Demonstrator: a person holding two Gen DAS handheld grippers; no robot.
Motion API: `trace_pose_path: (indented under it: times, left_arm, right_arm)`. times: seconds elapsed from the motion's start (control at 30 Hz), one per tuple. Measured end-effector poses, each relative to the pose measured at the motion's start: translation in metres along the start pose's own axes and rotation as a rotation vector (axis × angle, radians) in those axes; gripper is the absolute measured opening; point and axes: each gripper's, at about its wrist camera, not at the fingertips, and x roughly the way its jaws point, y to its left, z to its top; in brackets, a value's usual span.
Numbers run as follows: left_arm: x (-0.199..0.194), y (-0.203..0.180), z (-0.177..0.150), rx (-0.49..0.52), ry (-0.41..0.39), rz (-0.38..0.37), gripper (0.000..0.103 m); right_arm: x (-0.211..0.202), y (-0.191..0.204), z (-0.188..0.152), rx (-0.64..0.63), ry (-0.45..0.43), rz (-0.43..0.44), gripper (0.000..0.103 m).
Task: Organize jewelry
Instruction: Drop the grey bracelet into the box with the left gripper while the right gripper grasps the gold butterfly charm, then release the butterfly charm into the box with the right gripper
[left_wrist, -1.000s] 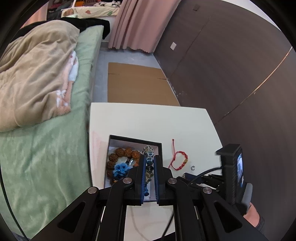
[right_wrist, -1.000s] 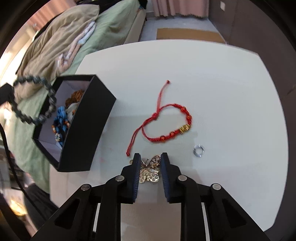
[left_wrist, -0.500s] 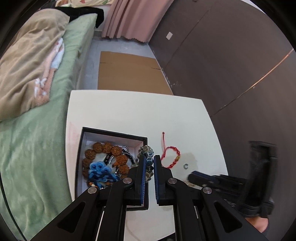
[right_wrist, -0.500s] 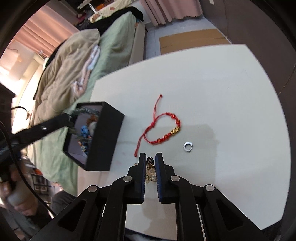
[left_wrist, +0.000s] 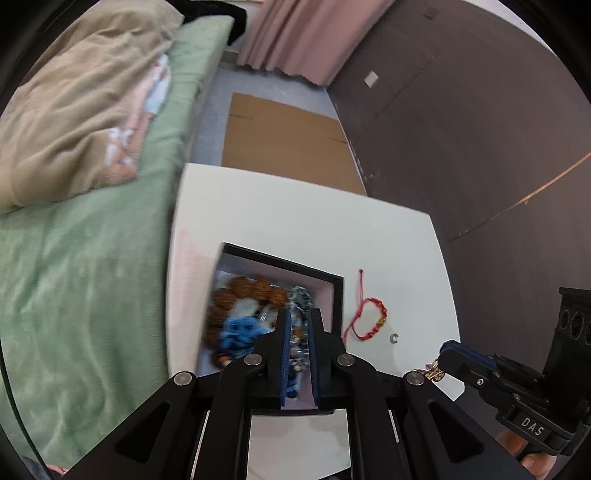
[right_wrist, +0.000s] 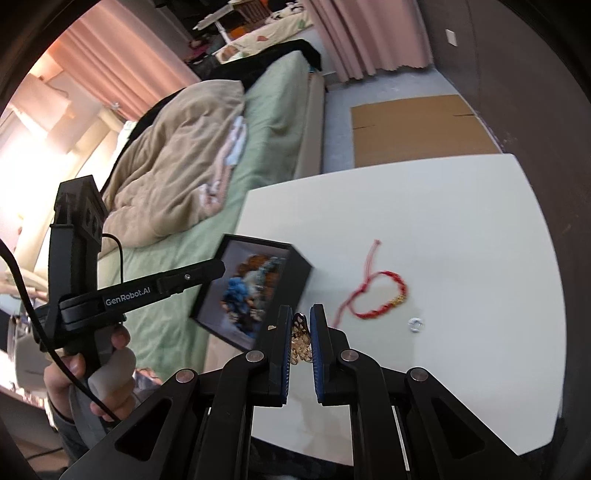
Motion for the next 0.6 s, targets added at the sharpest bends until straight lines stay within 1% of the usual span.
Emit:
trace_pose_path:
  times: [0.13, 0.17, 0.2, 0.23, 0.27, 0.3, 0.37, 0.5, 0.6]
  left_arm:
    - [-0.022, 0.016, 0.000, -0.025, -0.041, 0.014, 0.010]
    - [-0.026, 0.020, -0.001, -0.028, -0.048, 0.016, 0.016]
    - [-0.031, 0.023, -0.001, -0.032, -0.056, 0.018, 0.028]
    - [-0.035, 0.026, -0.002, -0.038, -0.067, 0.020, 0.036]
    - [-0.038, 0.029, -0.004, -0.043, -0.079, 0.023, 0.051]
    - [-0.043, 0.031, -0.006, -0.048, -0.097, 0.026, 0.060]
    - [-0.052, 0.037, -0.008, -0.053, -0.124, 0.031, 0.062]
    - [-0.064, 0.049, -0.009, -0.066, -0.141, 0.039, 0.062]
    - [-0.071, 0.054, -0.010, -0.068, -0.157, 0.038, 0.062]
  right_arm:
    - [0.007, 0.019, 0.002, -0.026, 0.005, 0.025, 0.011]
    - [0.009, 0.023, 0.002, -0.035, 0.007, 0.029, 0.011]
    - [0.012, 0.028, 0.003, -0.041, 0.011, 0.033, 0.011]
    - [0.015, 0.033, 0.003, -0.046, 0.016, 0.038, 0.011]
    - [0.018, 0.036, 0.003, -0.050, 0.019, 0.042, 0.011]
    - [0.021, 0.040, 0.004, -0.054, 0.022, 0.045, 0.011]
    - [0.027, 0.047, 0.005, -0.064, 0.029, 0.050, 0.011]
    - [0.041, 0.062, 0.006, -0.083, 0.051, 0.057, 0.011]
    - [0.055, 0.070, 0.005, -0.092, 0.102, 0.066, 0.013]
